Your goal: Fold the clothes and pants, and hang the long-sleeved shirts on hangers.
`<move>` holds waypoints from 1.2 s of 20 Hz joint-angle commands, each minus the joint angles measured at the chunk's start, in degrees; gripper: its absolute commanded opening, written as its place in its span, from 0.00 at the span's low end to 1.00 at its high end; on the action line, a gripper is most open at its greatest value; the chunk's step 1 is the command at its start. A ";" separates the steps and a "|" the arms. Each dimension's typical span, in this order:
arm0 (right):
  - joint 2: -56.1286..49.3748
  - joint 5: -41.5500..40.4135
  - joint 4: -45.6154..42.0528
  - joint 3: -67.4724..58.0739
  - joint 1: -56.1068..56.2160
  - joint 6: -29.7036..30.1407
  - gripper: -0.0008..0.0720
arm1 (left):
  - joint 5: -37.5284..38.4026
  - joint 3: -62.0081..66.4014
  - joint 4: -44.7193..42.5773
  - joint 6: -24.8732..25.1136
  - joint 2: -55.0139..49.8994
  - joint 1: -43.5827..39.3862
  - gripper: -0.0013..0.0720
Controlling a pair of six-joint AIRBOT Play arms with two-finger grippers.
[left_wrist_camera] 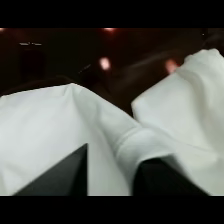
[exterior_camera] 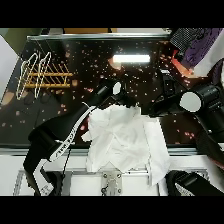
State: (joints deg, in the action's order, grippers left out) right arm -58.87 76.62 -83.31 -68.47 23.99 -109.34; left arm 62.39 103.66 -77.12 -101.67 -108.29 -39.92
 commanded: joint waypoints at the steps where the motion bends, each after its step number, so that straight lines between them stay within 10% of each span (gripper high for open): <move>1: 0.04 0.39 -0.07 -0.04 -0.04 0.02 0.03 | -1.11 0.15 0.13 -2.69 -0.52 1.62 0.04; 9: 1.73 7.10 -2.97 -0.07 -2.12 0.00 0.03 | 12.48 -10.93 -8.07 -2.38 23.87 4.11 0.04; 15: 5.03 15.21 -2.23 -0.04 -2.08 -0.55 0.03 | 12.41 -33.00 -8.31 -14.32 43.06 -6.91 0.04; 24: 3.02 14.75 1.11 0.00 -1.99 -3.45 0.03 | 4.57 -40.79 -8.20 -20.26 41.75 -5.03 0.04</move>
State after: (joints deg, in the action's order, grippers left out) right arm -54.98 91.55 -82.70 -68.49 21.93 -112.16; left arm 69.34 63.35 -85.32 -120.66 -65.01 -47.37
